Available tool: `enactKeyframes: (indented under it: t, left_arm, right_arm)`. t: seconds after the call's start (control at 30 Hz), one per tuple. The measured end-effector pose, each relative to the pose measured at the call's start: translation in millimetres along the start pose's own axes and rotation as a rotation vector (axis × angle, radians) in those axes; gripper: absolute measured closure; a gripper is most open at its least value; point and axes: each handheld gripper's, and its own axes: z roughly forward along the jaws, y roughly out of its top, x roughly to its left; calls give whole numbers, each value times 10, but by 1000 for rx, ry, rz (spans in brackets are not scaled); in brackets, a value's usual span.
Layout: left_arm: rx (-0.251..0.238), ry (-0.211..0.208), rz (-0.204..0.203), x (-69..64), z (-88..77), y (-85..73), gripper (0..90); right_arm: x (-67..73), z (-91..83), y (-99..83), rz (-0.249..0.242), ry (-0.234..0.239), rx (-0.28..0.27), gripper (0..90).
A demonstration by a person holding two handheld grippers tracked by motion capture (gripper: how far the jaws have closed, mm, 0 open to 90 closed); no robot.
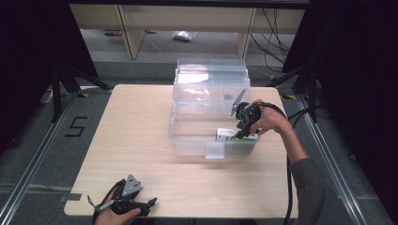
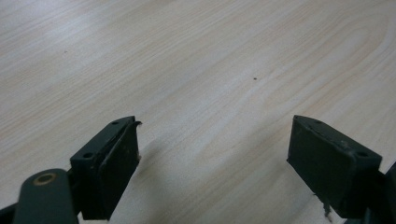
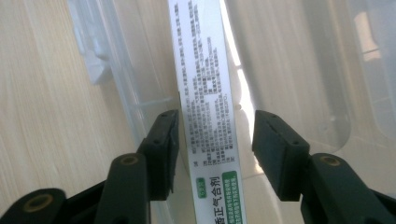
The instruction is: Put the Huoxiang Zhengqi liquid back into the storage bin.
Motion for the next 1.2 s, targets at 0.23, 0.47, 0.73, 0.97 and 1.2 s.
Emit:
enactKeyframes:
  t: [0.23,0.47,0.73,0.97,1.2]
  left_arm:
    - [-4,9,-10,-4,4,1,159]
    - [2,-1,2,0,-3,0,159]
    - [-1,3,-8,-1,-5,2,159]
    - [-4,4,-17,-4,2,1,159]
    - [7,1,1,3,-9,1,159]
  right_arm:
    - [12,-99,-20,50,-19,-51,471]
    - [49,-192,-48,116,-49,-95,408]
    - [116,-304,-85,249,-90,-209,336]
    - [190,-330,-101,274,-109,-247,310]
    - [261,-344,-104,284,-110,-275,291]
